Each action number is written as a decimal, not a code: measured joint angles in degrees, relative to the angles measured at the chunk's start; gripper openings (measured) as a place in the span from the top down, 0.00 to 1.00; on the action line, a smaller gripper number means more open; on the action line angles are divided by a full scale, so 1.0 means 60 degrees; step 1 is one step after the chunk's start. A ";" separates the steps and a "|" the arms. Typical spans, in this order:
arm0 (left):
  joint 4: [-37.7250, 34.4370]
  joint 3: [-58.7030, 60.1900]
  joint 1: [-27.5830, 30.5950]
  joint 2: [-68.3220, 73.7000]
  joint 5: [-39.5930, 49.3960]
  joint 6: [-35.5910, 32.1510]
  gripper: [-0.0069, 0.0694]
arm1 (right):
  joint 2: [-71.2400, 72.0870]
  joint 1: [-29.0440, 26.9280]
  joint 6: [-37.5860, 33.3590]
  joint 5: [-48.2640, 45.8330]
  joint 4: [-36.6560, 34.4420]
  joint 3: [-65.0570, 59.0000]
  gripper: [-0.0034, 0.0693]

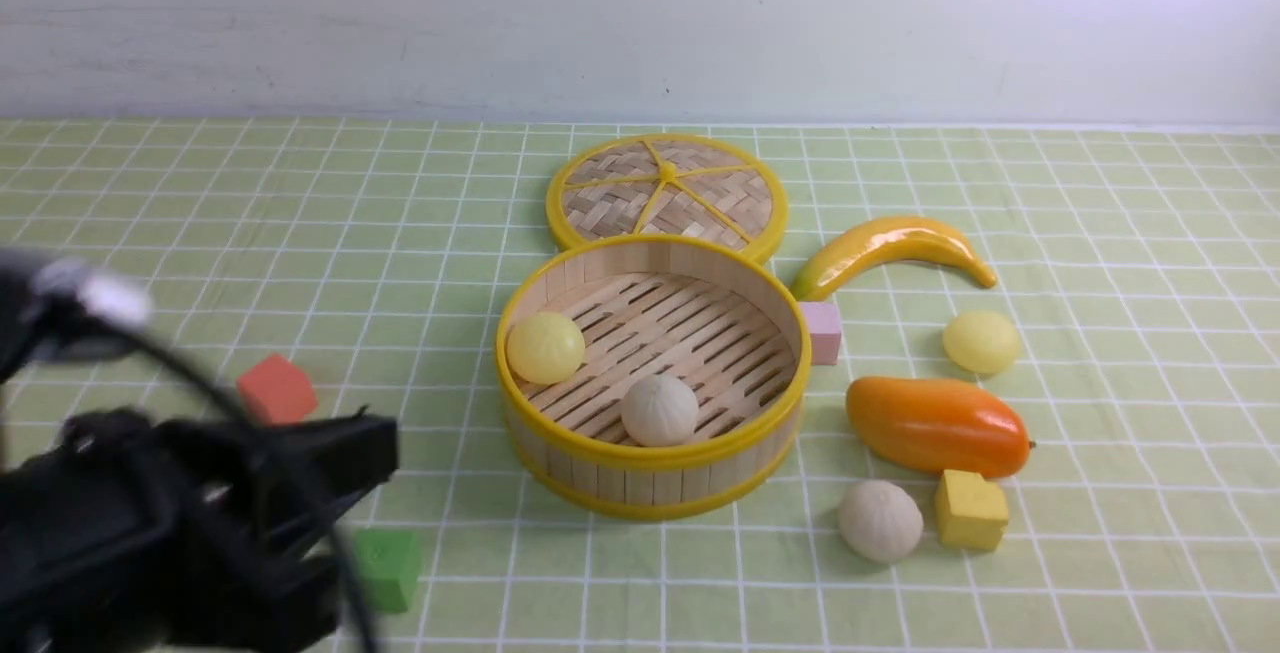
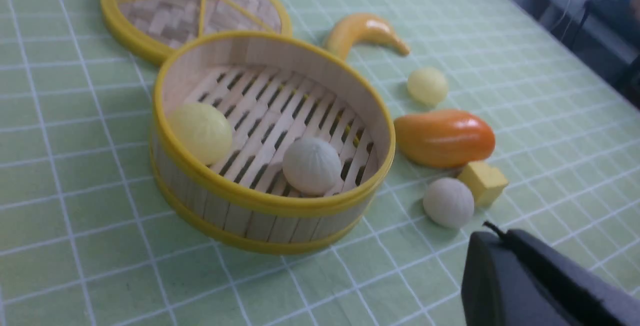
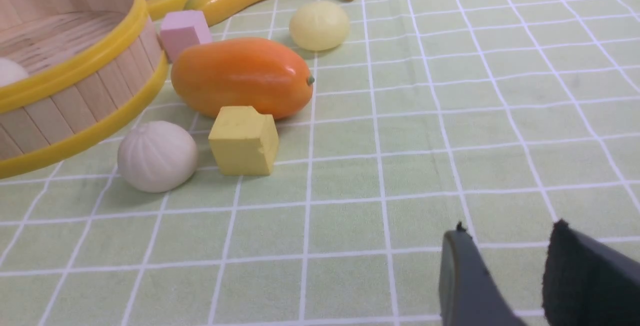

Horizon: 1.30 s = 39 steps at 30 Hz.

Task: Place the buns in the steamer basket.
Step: Use the right arm to grab a steamed stuffed bun

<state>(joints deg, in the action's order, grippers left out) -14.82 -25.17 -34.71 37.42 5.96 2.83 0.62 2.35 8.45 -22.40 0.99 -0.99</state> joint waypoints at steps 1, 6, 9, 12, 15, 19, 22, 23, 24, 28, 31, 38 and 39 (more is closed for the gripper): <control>-0.0012 0.0384 0.0000 -0.0526 -0.0170 0.0000 0.93 | 0.0000 0.0000 0.0000 0.0000 0.0000 0.0000 0.62; -0.0068 0.1521 0.0000 -0.2149 -0.0262 0.0000 0.93 | 0.0000 0.0000 0.0602 0.0693 -0.0799 -0.0079 0.62; -0.0068 0.1938 0.0000 -0.2621 -0.0248 0.0000 0.93 | 0.0000 0.0000 0.1519 0.1756 -0.2263 -0.0101 0.62; -0.0068 0.2302 0.0000 -0.2774 -0.0262 0.0000 0.93 | 0.0000 0.0000 0.2373 0.2899 -0.3664 -0.0101 0.62; -0.0070 0.2621 0.0000 -0.2788 -0.0243 0.0000 0.93 | 0.0000 0.0000 0.2630 0.3156 -0.4414 -0.0041 0.62; -0.0070 0.2965 0.0000 -0.2788 -0.0192 0.0000 0.93 | -0.0553 0.0329 0.2341 0.1156 -0.4458 0.1141 0.62; -0.0070 0.3122 0.0000 -0.2788 -0.0151 0.0000 0.93 | -0.2568 0.0780 0.0934 -0.1395 -0.3871 0.3068 0.62; -0.0070 0.3122 0.0000 -0.2788 -0.0150 0.0000 0.93 | -0.2727 0.0804 0.0728 -0.1554 -0.3780 0.3200 0.62; -0.0070 0.3161 0.0000 -0.2788 -0.0055 0.0000 0.93 | -0.3891 0.0940 0.0140 -0.2582 -0.3560 0.4100 0.62; -0.0078 0.3161 0.0000 -0.2788 0.0035 0.0000 0.93 | -0.7168 0.1001 -0.1161 -0.4484 -0.3282 0.6213 0.62; -0.0078 0.3161 0.0000 -0.2788 0.0035 0.0000 0.93 | -0.9756 0.1025 -0.1651 -0.5317 -0.3356 0.7608 0.62; -0.0078 0.3161 0.0000 -0.2788 0.0045 0.0000 0.93 | -1.3802 0.1693 -0.2310 -0.5906 -0.3568 0.9885 0.62; -0.0078 0.3161 0.0000 -0.2788 0.0045 0.0000 0.93 | -1.4219 0.1902 -0.2310 -0.5876 -0.3568 1.0096 0.62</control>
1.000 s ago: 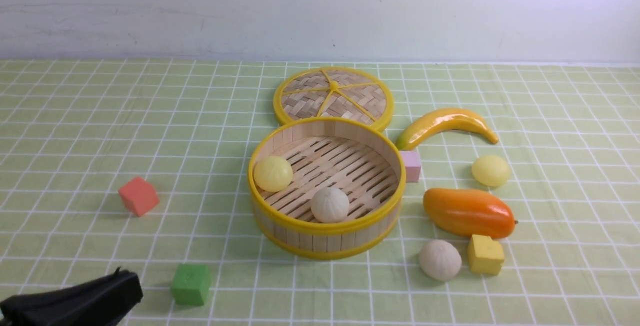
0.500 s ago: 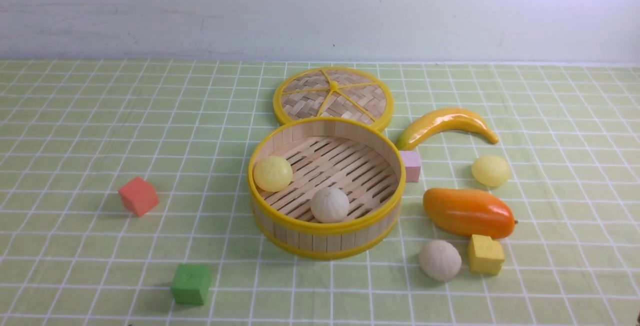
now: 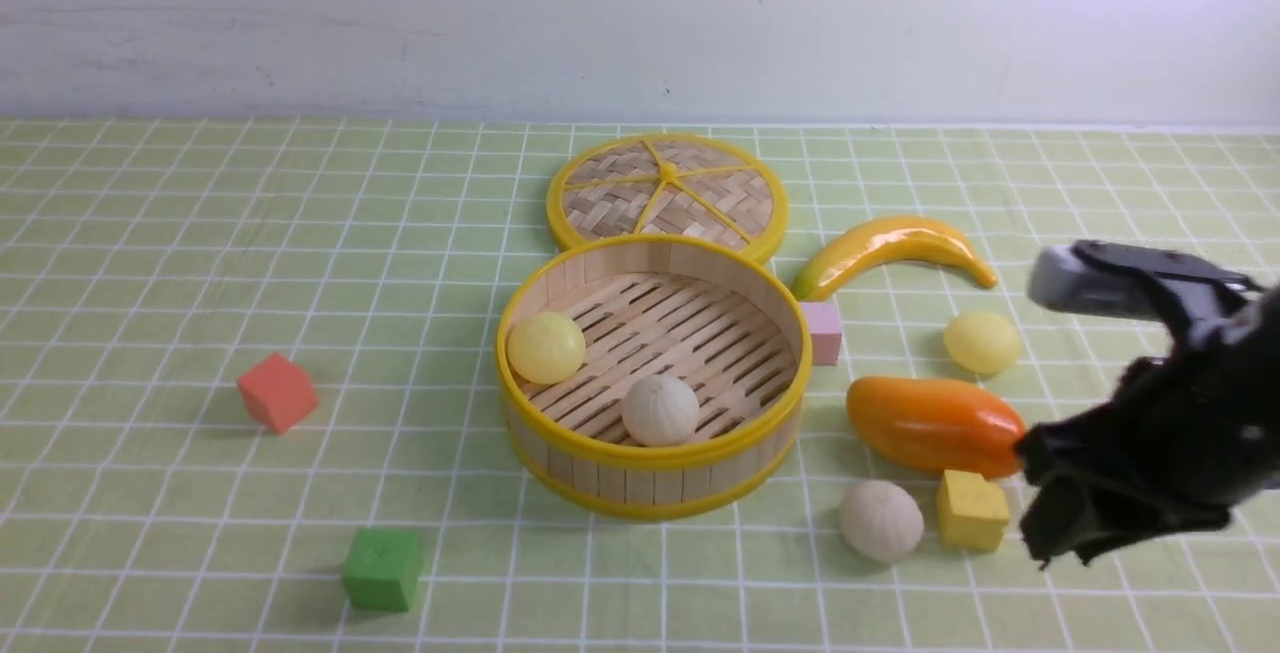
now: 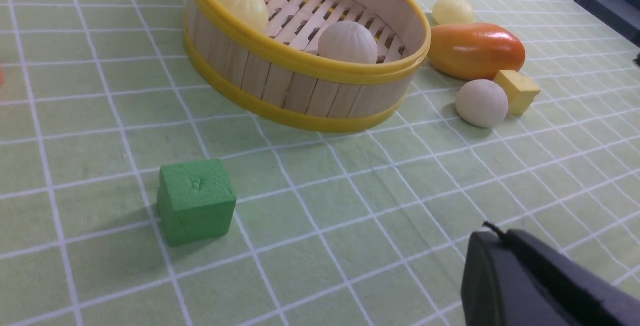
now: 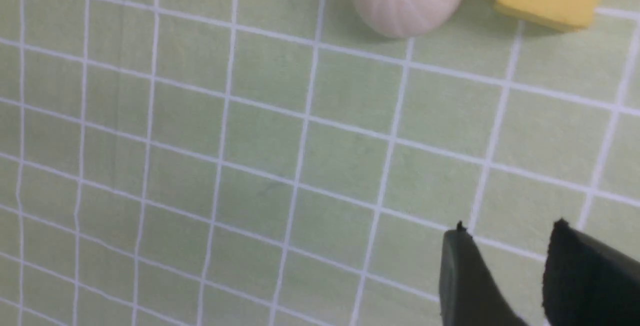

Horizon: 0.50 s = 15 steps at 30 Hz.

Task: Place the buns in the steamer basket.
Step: Use the right arm to grab a steamed stuffed bun

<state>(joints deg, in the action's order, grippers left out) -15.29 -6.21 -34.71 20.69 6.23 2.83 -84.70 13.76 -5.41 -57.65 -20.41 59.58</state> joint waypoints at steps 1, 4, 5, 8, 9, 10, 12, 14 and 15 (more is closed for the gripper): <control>0.0000 0.0000 0.0000 0.0000 0.0000 0.0000 0.93 | -0.0373 0.0274 0.0000 0.0061 0.0025 0.0135 0.62; 0.0000 0.0000 0.0000 0.0000 0.0000 0.0000 0.93 | -0.1146 0.0982 0.0153 0.0566 0.0385 0.0512 0.62; 0.0000 0.0000 0.0000 0.0000 0.0000 0.0000 0.93 | -0.1363 0.1167 0.0286 0.0834 0.0593 0.0638 0.62; 0.0000 0.0000 0.0000 0.0000 0.0000 0.0000 0.93 | -0.1862 0.1402 0.0732 0.1578 0.1039 0.0960 0.62; 0.0000 0.0000 0.0000 0.0000 0.0000 0.0000 0.93 | -0.1926 0.1416 0.0798 0.1700 0.1063 0.1001 0.62; 0.0000 0.0000 0.0000 0.0000 0.0000 0.0000 0.93 | -0.2188 0.1416 0.0971 0.1873 0.1186 0.1168 0.62; 0.0000 0.0000 0.0000 0.0000 0.0000 0.0000 0.93 | -0.2450 0.1416 0.1053 0.1981 0.1305 0.1325 0.62; 0.0000 0.0000 0.0000 0.0000 0.0000 0.0000 0.93 | -0.2759 0.1416 0.1102 0.2060 0.1322 0.1505 0.62; 0.0000 0.0000 0.0000 0.0000 0.0000 0.0000 0.93 | -0.2814 0.1416 0.1114 0.2086 0.1322 0.1524 0.62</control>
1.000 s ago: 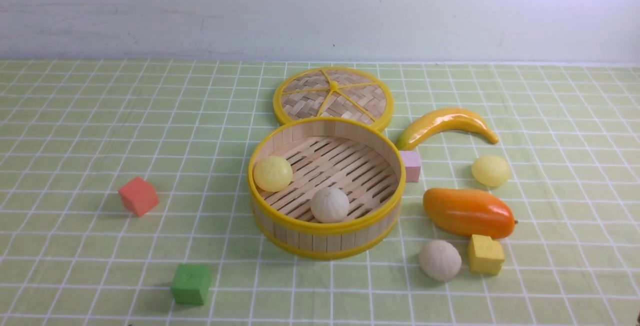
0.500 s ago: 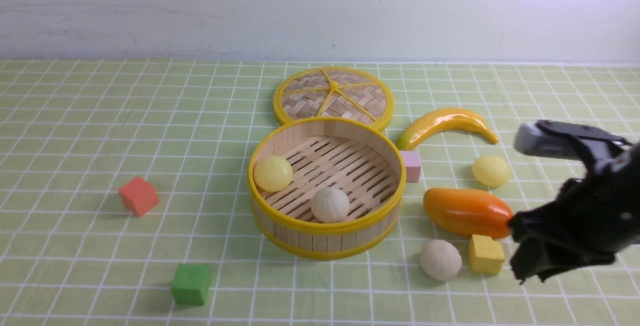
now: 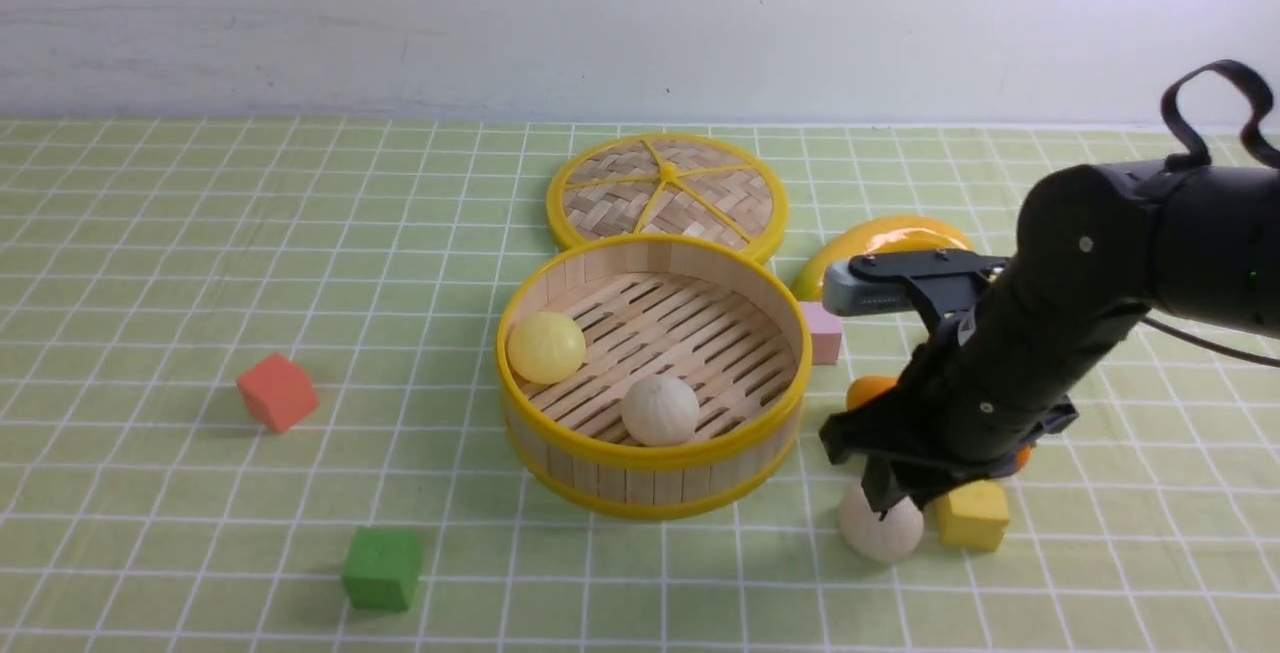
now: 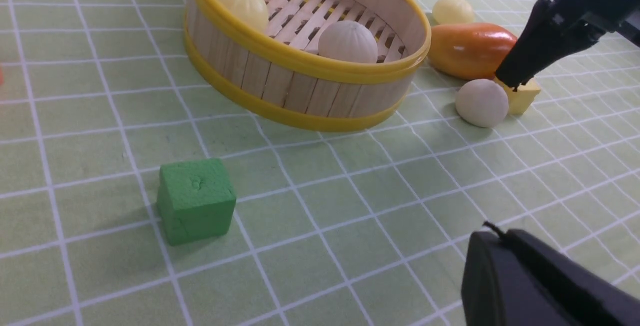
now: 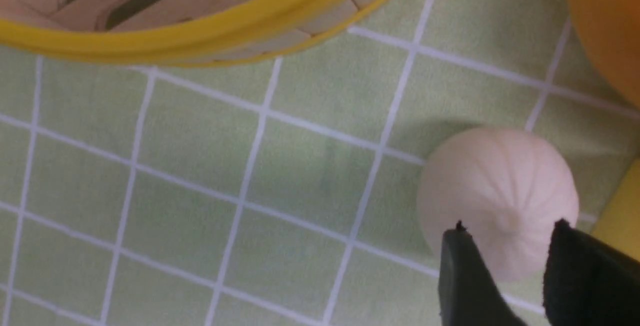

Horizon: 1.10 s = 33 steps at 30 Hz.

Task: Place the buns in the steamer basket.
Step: Use the right arm to grab a steamed stuffed bun, then use the right arm to put the steamed stuffed bun into the steamer

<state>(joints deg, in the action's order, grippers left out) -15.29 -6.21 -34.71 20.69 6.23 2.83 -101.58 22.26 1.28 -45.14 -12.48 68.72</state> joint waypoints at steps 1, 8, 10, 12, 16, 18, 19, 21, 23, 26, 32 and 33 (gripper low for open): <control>0.0000 0.0000 0.0000 0.0000 0.0000 0.0000 0.93 | -0.0081 0.0000 0.0009 0.0107 0.0009 0.0033 0.62; 0.0000 0.0000 0.0000 0.0000 0.0000 0.0000 0.93 | -0.0381 -0.0053 0.0191 0.0601 0.0273 0.0089 0.61; -0.0021 0.0000 0.0000 0.0000 0.0000 0.0000 0.93 | -0.0540 -0.0082 0.0191 0.0701 0.0294 0.0089 0.61; -0.0021 0.0000 0.0000 0.0000 0.0000 0.0000 0.92 | -0.0617 -0.0082 0.0191 0.0701 0.0285 0.0089 0.61; -0.0021 0.0000 0.0000 0.0000 0.0000 0.0000 0.92 | -0.0709 -0.0082 0.0191 0.0688 0.0285 0.0089 0.63; -0.0021 0.0000 0.0000 0.0000 0.0000 0.0000 0.92 | -0.0709 -0.0082 0.0191 0.0667 0.0352 0.0097 0.69; -0.0021 0.0000 0.0000 0.0000 0.0000 0.0000 0.91 | -0.0700 -0.0082 0.0191 0.0641 0.0396 0.0097 0.72; -0.0021 0.0000 0.0000 0.0000 0.0000 0.0000 0.91 | -0.0677 -0.0082 0.0191 0.0584 0.0458 0.0108 0.81; -0.0021 0.0000 0.0000 0.0000 0.0000 0.0000 0.91 | -0.0567 -0.0082 0.0191 0.0465 0.0546 0.0108 0.92; -0.0021 0.0000 0.0000 0.0000 0.0000 0.0000 0.91 | -0.0338 -0.0082 0.0191 0.0267 0.0546 0.0108 0.95; -0.0021 0.0000 0.0000 0.0000 0.0000 0.0000 0.90 | 0.0627 -0.0082 0.0028 -0.0409 0.0254 0.0399 0.95; -0.0021 0.0000 0.0000 0.0000 0.0000 0.0000 0.90 | 0.0858 -0.0082 -0.0213 -0.0435 -0.0042 0.0664 0.95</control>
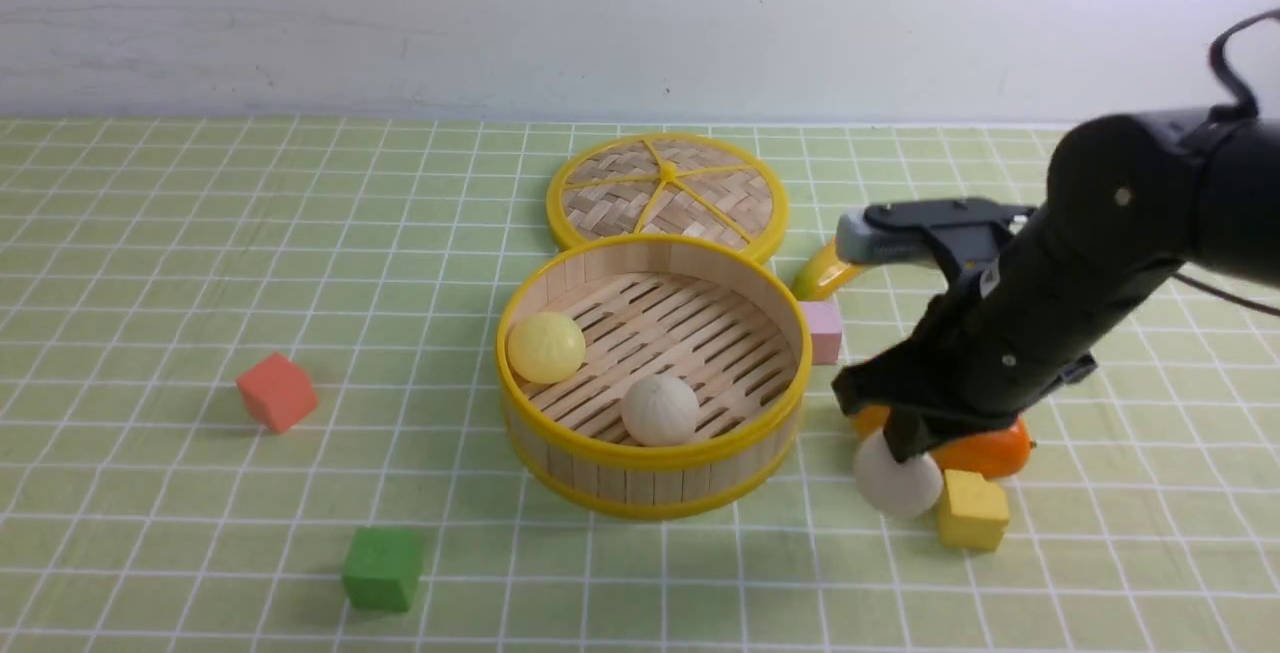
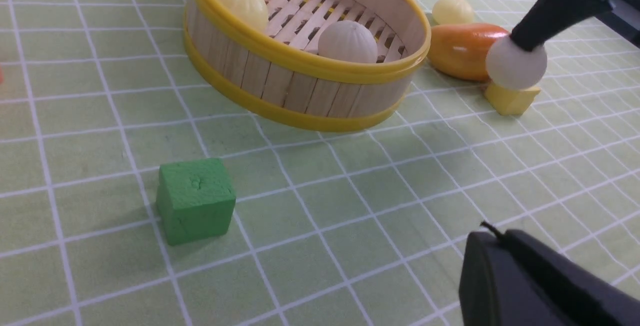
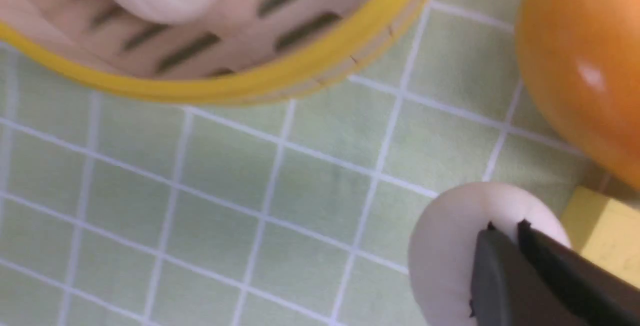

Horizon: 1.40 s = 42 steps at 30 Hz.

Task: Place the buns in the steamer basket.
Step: Use the right arm to put the steamed stuffed bun into the steamer, then use the right arm to grab a steamed stuffed bun

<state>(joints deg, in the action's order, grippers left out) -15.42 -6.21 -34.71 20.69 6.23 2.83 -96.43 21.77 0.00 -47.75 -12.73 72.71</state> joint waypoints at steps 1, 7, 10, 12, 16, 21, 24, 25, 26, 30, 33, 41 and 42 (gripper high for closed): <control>0.0000 0.0000 0.0000 0.0000 0.0000 0.0000 0.90 | 0.0000 0.0000 0.0000 0.0000 -0.0042 0.0000 0.95; 0.0000 0.0000 0.0000 0.0000 0.0000 0.0000 0.89 | -0.0335 0.0000 -0.0905 0.0976 -0.1115 0.1310 0.94; 0.0000 0.0000 0.0000 0.0000 0.0000 0.0000 0.89 | -0.1012 0.0000 -0.0933 0.1544 -0.1252 0.1803 0.94; 0.0000 0.0000 0.0000 0.0000 0.0000 0.0000 0.89 | -0.1600 0.0000 -0.0942 0.1903 -0.1292 0.2128 0.94; 0.0000 0.0000 0.0000 0.0000 0.0000 0.0000 0.89 | -0.2459 0.0000 -0.0942 0.2296 -0.1322 0.2537 0.92; 0.0000 0.0000 0.0000 0.0000 0.0000 0.0000 0.88 | -0.3278 0.0000 -0.0942 0.2397 -0.1326 0.2754 0.83; 0.0000 0.0000 0.0000 0.0000 0.0000 0.0000 0.87 | -0.3444 0.0000 -0.0942 0.2440 -0.1334 0.2754 0.69; 0.0000 0.0000 0.0000 0.0000 0.0000 0.0000 0.87 | -0.3444 0.0000 -0.0942 0.2480 -0.1343 0.2757 0.63; 0.0000 0.0000 0.0000 0.0000 0.0000 0.0000 0.87 | -0.3428 0.0000 -0.0942 0.2480 -0.1343 0.2765 0.58; 0.0000 0.0000 0.0000 0.0000 0.0000 0.0000 0.87 | -0.2831 -0.0011 -0.0942 0.2178 -0.1113 0.2765 0.37; 0.0000 0.0000 0.0000 0.0000 0.0000 0.0000 0.86 | -0.2034 -0.0121 -0.0922 0.1770 -0.0447 0.2776 0.32; 0.0000 0.0000 0.0000 0.0000 0.0000 0.0000 0.86 | -0.1895 -0.1716 0.1003 0.0225 0.1755 0.2904 0.45; 0.0000 0.0000 0.0000 0.0000 0.0000 0.0000 0.86 | -0.2123 -0.1969 0.1079 0.0194 0.1746 0.2904 0.47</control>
<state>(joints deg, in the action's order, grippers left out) -15.42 -6.21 -34.71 20.69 6.23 2.83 -109.17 9.95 6.48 -46.59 -2.25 90.13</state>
